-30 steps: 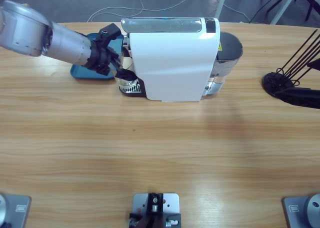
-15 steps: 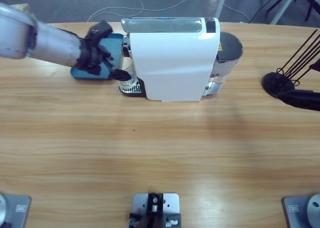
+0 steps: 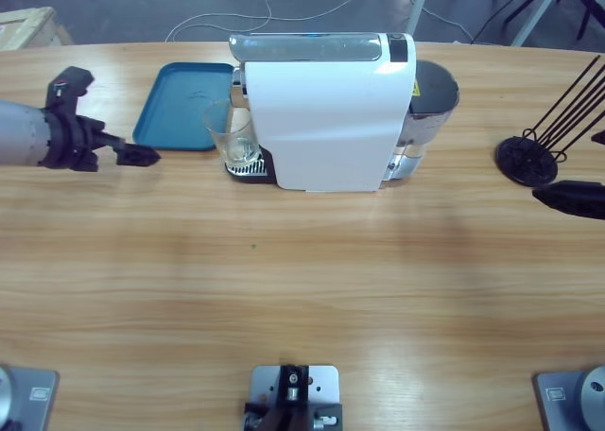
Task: Pour coffee
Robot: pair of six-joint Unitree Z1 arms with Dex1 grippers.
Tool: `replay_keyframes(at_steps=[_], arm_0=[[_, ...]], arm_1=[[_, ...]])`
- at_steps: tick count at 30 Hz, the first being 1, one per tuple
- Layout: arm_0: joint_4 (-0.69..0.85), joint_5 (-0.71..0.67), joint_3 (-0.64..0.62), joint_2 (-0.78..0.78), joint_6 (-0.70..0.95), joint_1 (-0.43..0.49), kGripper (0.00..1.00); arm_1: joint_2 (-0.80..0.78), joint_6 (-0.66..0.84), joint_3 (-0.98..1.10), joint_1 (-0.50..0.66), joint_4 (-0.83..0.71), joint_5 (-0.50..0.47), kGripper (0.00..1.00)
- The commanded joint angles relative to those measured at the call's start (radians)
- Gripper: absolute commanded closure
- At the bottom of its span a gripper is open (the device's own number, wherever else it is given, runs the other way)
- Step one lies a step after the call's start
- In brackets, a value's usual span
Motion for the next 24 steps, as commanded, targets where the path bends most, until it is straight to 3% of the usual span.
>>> replay_keyframes(at_steps=[1, 15, 24], arm_0=[[-0.015, 0.007, -0.194, 0.217, -0.057, -0.003, 0.009], [-0.007, -0.036, -0.279, 0.313, -0.095, -0.123, 0.009], [0.015, -0.043, -0.318, 0.348, -0.098, -0.135, 0.009]], arm_1=[[-0.080, 0.015, 0.014, -0.010, 0.060, -0.001, 0.000], [-0.083, 0.015, 0.023, -0.010, 0.053, -0.008, 0.000], [-0.097, 0.015, 0.032, -0.010, 0.054, -0.007, 0.000]])
